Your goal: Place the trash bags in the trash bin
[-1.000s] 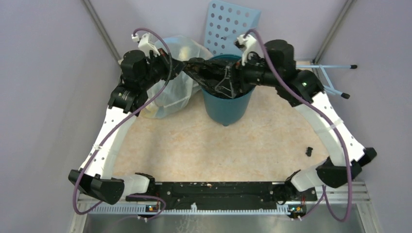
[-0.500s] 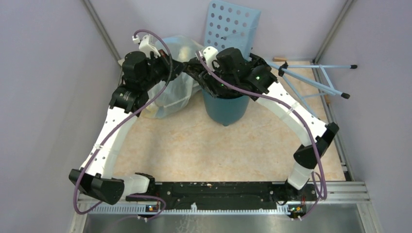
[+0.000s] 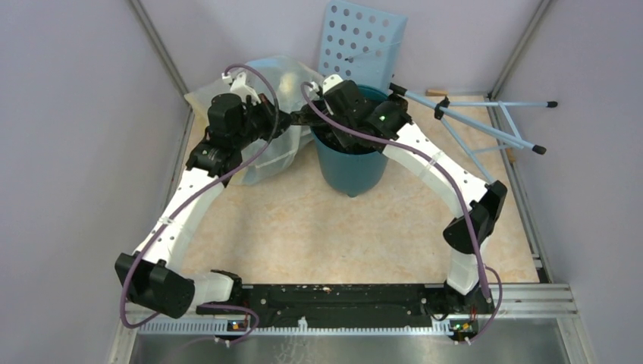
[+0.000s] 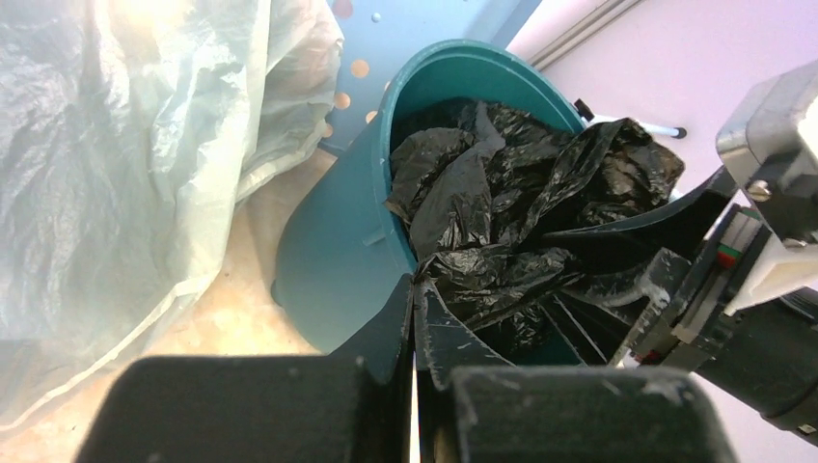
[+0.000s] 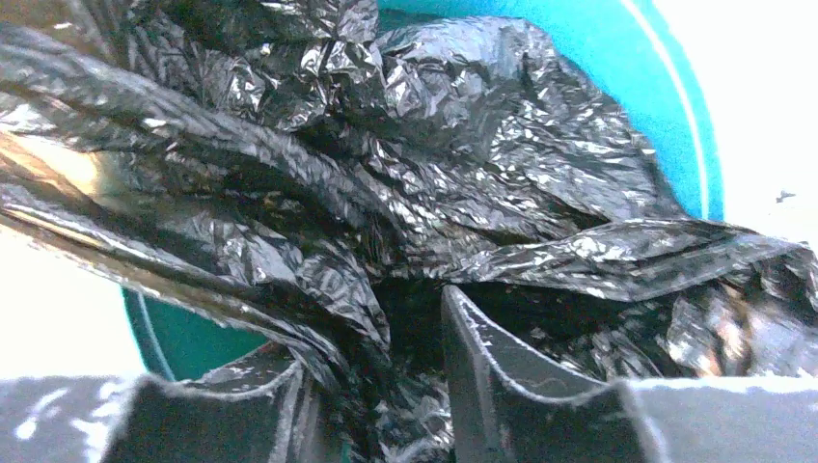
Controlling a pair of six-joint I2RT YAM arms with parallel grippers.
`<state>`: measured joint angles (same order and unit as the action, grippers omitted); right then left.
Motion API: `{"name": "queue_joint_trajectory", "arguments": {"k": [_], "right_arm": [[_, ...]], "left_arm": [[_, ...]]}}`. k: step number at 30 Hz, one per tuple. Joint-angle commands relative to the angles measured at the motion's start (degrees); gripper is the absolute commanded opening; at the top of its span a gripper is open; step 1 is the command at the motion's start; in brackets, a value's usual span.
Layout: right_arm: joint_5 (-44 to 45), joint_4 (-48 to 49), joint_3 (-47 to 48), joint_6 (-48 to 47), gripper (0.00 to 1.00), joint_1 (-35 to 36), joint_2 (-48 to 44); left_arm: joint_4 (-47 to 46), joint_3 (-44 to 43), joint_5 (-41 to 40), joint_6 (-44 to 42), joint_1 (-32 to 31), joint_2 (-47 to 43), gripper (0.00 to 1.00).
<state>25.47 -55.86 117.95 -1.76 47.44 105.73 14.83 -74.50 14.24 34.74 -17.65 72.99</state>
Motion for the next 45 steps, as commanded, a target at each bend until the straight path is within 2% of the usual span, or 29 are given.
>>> {"name": "queue_joint_trajectory", "arguments": {"k": [1, 4, 7, 9, 13, 16, 20, 24, 27, 28, 30, 33, 37, 39, 41, 45], "right_arm": [[0.2, -1.2, 4.8, 0.3, 0.47, 0.0, -5.2], [-4.2, -2.1, 3.2, -0.8, 0.66, 0.0, -7.7], [-12.0, -2.4, -0.2, -1.7, 0.69, 0.0, -10.6], [-16.2, -3.6, -1.2, -1.8, 0.58, 0.0, -11.1], [-19.2, -6.1, 0.7, -0.5, 0.15, 0.0, -10.8], [-21.8, -8.0, 2.7, 0.3, 0.0, 0.1, -10.7], [-22.9, -9.9, 3.5, 1.3, 0.0, 0.1, -11.3], [-19.3, -12.0, 4.1, 6.1, 0.0, 0.1, -11.2], [-17.0, -15.8, 8.5, 12.3, 0.0, 0.1, -9.6], [-15.9, -17.0, 10.2, 16.6, 0.02, 0.1, -9.0], [-13.5, -17.8, 11.4, 24.3, 0.18, 0.1, -9.0], [-12.5, -13.5, 6.3, 33.2, 0.31, 0.0, -12.8], [-13.4, -8.1, -0.8, 43.0, 0.35, -1.3, -16.1], [-12.3, -7.4, -2.5, 46.8, 0.42, -1.6, -16.9], [-9.6, -8.7, -3.0, 50.9, 0.5, -2.0, -17.3], [-5.4, -13.9, -3.2, 59.1, 0.51, -4.0, -17.0]], "left_arm": [[-2.0, -4.0, -2.0, -2.0, 1.3, -0.6, 0.0], [1.1, -5.4, -2.5, -1.5, 3.5, -1.3, 0.0], [1.9, -5.3, -2.7, -0.9, 5.1, -3.0, 0.0], [2.5, -5.2, -2.4, -0.9, 6.0, -3.7, 0.0], [3.8, -5.1, -1.0, -1.3, 6.9, -4.0, 0.0], [3.9, -4.3, -1.6, -1.3, 7.0, -5.1, 0.0], [5.0, -3.1, -1.9, -1.2, 7.0, -6.2, 0.0], [6.0, -0.4, -2.0, 0.0, 7.0, -8.4, 0.0], [6.8, 1.8, -2.8, 0.0, 7.1, -10.7, 0.0], [7.4, 2.4, -3.2, -0.2, 7.2, -11.3, 0.0], [8.5, 3.0, -3.3, -0.6, 7.3, -12.3, 0.0], [9.5, 3.8, -3.3, -0.6, 7.5, -13.0, 0.0], [10.8, 3.7, -4.7, -1.0, 8.0, -13.9, 0.0], [11.7, 3.3, -5.2, -1.7, 8.5, -14.0, 0.0], [12.4, 3.2, -5.2, -2.3, 9.1, -14.1, 0.0], [12.9, 4.0, -5.2, -2.5, 9.8, -14.7, 0.0]]}}
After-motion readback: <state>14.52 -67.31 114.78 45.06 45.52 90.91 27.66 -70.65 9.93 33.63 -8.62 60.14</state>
